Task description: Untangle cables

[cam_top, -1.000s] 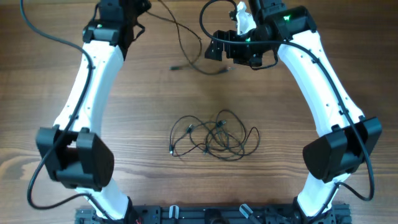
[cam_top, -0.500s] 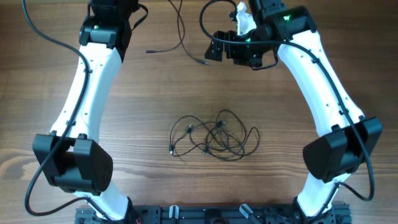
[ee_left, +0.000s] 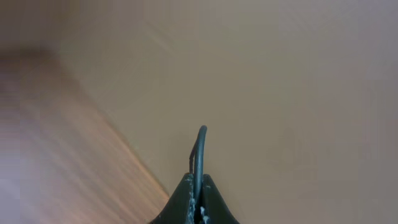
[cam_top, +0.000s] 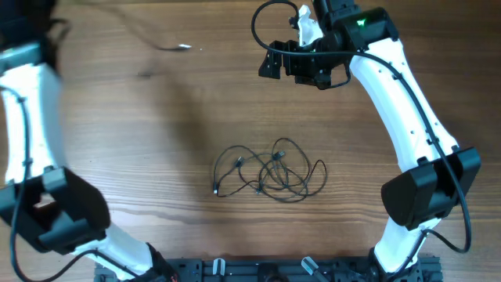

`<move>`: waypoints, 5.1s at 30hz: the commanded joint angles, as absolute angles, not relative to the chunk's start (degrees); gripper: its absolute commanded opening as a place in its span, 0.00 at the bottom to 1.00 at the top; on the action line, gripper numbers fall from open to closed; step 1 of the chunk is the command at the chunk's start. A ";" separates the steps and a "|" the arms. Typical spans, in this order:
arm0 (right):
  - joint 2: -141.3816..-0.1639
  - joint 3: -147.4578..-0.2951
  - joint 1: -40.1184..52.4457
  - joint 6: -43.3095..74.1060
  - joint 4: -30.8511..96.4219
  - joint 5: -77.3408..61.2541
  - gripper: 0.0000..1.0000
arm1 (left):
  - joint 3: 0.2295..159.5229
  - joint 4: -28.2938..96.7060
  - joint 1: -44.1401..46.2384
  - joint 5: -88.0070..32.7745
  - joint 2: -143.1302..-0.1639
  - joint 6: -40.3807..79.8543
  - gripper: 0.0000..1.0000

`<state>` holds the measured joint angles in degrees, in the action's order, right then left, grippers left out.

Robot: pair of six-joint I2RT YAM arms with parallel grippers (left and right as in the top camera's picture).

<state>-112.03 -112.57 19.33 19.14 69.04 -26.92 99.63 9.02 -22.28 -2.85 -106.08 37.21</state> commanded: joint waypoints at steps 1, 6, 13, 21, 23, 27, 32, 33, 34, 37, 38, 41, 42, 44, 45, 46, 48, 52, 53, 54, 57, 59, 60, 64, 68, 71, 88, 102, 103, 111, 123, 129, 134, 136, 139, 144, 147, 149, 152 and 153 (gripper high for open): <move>-111.15 -112.75 19.55 18.20 69.84 -26.33 1.00 | 100.51 7.73 -30.20 -1.80 -110.24 30.17 0.11; -111.15 -112.75 19.55 18.33 70.41 -26.35 1.00 | 100.51 11.75 -37.58 -3.79 -114.08 30.20 1.00; -111.15 -112.75 19.55 19.66 70.63 -26.35 1.00 | 100.51 19.22 -40.99 -5.54 -118.32 30.20 1.00; -111.15 -112.75 19.55 19.51 70.57 -26.33 1.00 | 99.96 25.39 -36.01 -8.73 -118.89 30.20 0.93; -111.15 -112.75 19.55 19.51 70.59 -26.33 1.00 | 99.39 25.36 -34.09 -8.43 -119.52 30.20 0.96; -111.15 -112.75 19.55 19.49 70.78 -26.33 1.00 | 99.26 23.94 -29.32 -1.21 -122.89 29.85 1.00; -111.15 -112.75 19.55 19.44 71.92 -26.33 1.00 | 99.26 19.33 -25.98 6.66 -127.66 17.78 1.00; -111.15 -112.75 19.55 19.22 72.12 -26.33 1.00 | 99.26 18.20 -25.61 7.49 -129.14 13.76 1.00; -111.15 -112.75 19.55 19.20 72.27 -26.30 1.00 | 99.26 17.58 -25.56 7.62 -130.17 10.46 1.00; -111.15 -112.75 19.55 19.27 72.31 -26.33 1.00 | 99.26 16.91 -25.89 7.55 -132.51 6.33 1.00; -111.15 -112.75 19.55 19.29 72.29 -26.33 1.00 | 99.26 16.84 -26.04 7.18 -133.16 5.58 1.00; -111.15 -112.75 19.55 19.33 72.27 -26.33 1.00 | 99.26 17.08 -26.50 1.74 -134.37 -0.91 1.00; -111.15 -112.75 19.55 19.31 72.27 -26.33 1.00 | 99.26 17.21 -26.59 -0.93 -134.52 -3.03 1.00; -111.15 -112.75 19.55 19.38 72.29 -26.33 1.00 | 99.26 16.80 -26.59 -2.26 -134.58 -4.56 0.99; -111.15 -112.75 19.55 19.53 72.29 -26.33 1.00 | 99.26 16.29 -26.59 -2.35 -134.61 -5.15 0.97; -111.15 -112.75 19.55 19.53 72.31 -26.33 1.00 | 99.26 15.97 -26.59 -2.33 -134.65 -6.07 0.93; -111.15 -112.75 19.55 19.51 72.38 -26.33 1.00 | 99.26 15.62 -26.59 -2.35 -134.72 -7.81 0.91; -111.15 -112.75 19.55 19.49 72.64 -26.33 1.00 | 99.26 14.46 -26.59 -2.44 -135.06 -11.64 0.90; -111.15 -112.75 19.55 19.51 72.69 -26.33 1.00 | 99.26 14.22 -26.59 -2.98 -135.26 -11.66 0.88; -111.15 -112.75 19.55 19.53 72.69 -26.33 1.00 | 99.26 14.06 -26.59 -4.62 -135.44 -11.73 0.88; -111.15 -112.75 19.55 19.53 72.69 -26.33 1.00 | 99.26 14.04 -26.57 -8.16 -136.38 -13.54 0.83; -111.15 -112.75 19.55 19.53 72.66 -26.33 1.00 | 99.26 14.09 -26.48 -8.12 -136.92 -13.52 0.76; -111.15 -112.75 19.55 19.53 72.66 -26.33 1.00 | 99.26 14.11 -26.46 -8.14 -137.45 -13.52 0.73; -111.15 -112.75 19.55 19.55 72.69 -26.33 1.00 | 99.26 14.83 -26.48 -8.01 -138.80 -13.52 0.69; -111.15 -112.75 19.55 19.55 72.73 -26.33 1.00 | 99.26 14.83 -26.52 -7.92 -138.91 -13.26 0.38; -111.15 -112.75 19.55 19.55 72.73 -26.33 1.00 | 99.26 14.94 -26.22 -8.58 -138.87 -12.53 0.09; -111.15 -112.75 19.55 19.46 72.99 -26.33 1.00 | 99.90 4.25 -20.80 -34.06 -130.37 24.25 0.04; -111.15 -112.75 19.55 18.15 73.28 -26.33 1.00 | 99.88 6.24 -16.25 -30.15 -130.39 21.28 1.00; -111.15 -112.75 19.55 18.13 73.30 -26.33 1.00 | 99.88 6.26 -16.29 -30.22 -130.37 21.52 1.00; -111.15 -112.75 19.55 18.04 73.41 -26.33 1.00 | 99.88 8.16 -16.53 -33.45 -125.34 21.45 1.00; -111.15 -112.75 19.55 17.98 73.45 -26.30 1.00 | 99.55 20.88 -21.58 13.08 -126.50 20.34 0.97; -111.15 -112.75 19.55 18.02 73.36 -26.30 1.00 | 99.44 22.92 -27.05 13.54 -130.98 15.40 0.21; -111.15 -112.75 19.55 18.15 73.10 -26.33 1.00 | 99.44 25.02 -29.23 13.13 -132.25 15.42 0.04; -111.15 -112.75 19.55 18.15 72.88 -26.33 1.00 | 99.44 25.50 -29.54 13.13 -132.25 15.42 0.04; -111.15 -112.75 19.55 18.13 72.75 -26.33 1.00 | 99.44 26.94 -29.45 12.88 -132.25 15.66 0.04; -111.15 -112.75 19.55 18.09 72.40 -26.33 1.00 | 99.44 30.52 -29.45 12.69 -132.99 17.37 0.04; -111.15 -112.75 19.55 18.09 72.05 -26.33 1.00 | 99.44 31.14 -29.63 12.69 -134.21 17.32 0.04; -111.15 -112.75 19.55 18.11 72.07 -26.33 1.00 | 99.44 30.65 -29.85 12.69 -134.96 17.12 0.04; -111.15 -112.75 19.55 18.11 72.10 -26.33 1.00 | 99.44 28.69 -30.20 12.69 -135.35 16.67 0.04; -111.15 -112.75 19.55 18.13 72.10 -26.33 1.00 | 99.44 27.86 -30.35 12.69 -135.37 16.71 0.04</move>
<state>-112.03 -112.57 19.33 19.16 72.20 -26.89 99.72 29.56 -29.61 12.27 -133.29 16.82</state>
